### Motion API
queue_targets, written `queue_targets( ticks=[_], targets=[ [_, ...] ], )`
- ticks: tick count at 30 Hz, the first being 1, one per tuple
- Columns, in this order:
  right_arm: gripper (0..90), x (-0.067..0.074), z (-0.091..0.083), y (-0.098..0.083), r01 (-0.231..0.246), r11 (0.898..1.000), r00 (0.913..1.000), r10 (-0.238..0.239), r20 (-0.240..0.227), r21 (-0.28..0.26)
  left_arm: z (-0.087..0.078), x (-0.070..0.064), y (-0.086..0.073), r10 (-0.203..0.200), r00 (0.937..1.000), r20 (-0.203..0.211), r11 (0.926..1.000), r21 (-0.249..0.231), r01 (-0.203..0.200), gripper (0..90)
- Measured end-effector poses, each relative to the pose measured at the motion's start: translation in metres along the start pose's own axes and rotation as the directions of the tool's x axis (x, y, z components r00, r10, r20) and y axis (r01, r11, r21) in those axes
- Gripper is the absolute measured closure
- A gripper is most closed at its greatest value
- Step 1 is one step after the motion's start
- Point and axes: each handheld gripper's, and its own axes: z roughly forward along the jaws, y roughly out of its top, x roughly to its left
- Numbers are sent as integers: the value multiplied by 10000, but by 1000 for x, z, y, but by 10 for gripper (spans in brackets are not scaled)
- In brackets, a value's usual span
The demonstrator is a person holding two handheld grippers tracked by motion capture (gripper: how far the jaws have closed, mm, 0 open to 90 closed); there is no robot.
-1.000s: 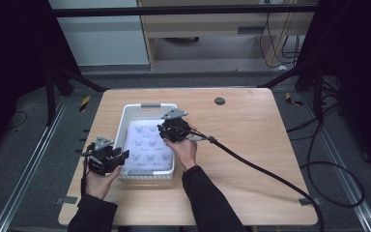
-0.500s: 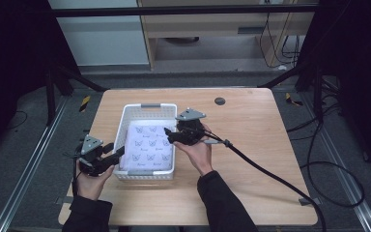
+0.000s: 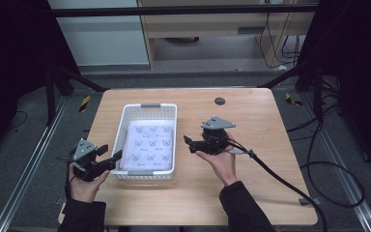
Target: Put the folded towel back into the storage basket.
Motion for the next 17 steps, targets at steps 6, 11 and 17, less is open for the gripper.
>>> queue_targets(
  ticks=[6, 11, 17],
  targets=[
    [150, -15, -19, -18, -195, 9998, 9997, 194, 116, 18, -4, 5, -8, 62, 9999, -108, 9999, -105, -63, 346],
    [149, -29, -37, -38, -343, 9992, 9986, 334, 420, 195, -7, 8, -13, 183, 9995, -266, 9996, -195, -189, 320],
    [148, -46, -59, -61, -629, 9976, 9957, 608, 693, 284, -13, 10, -22, 178, 9991, -394, 9991, -390, -194, 304]
  ],
)
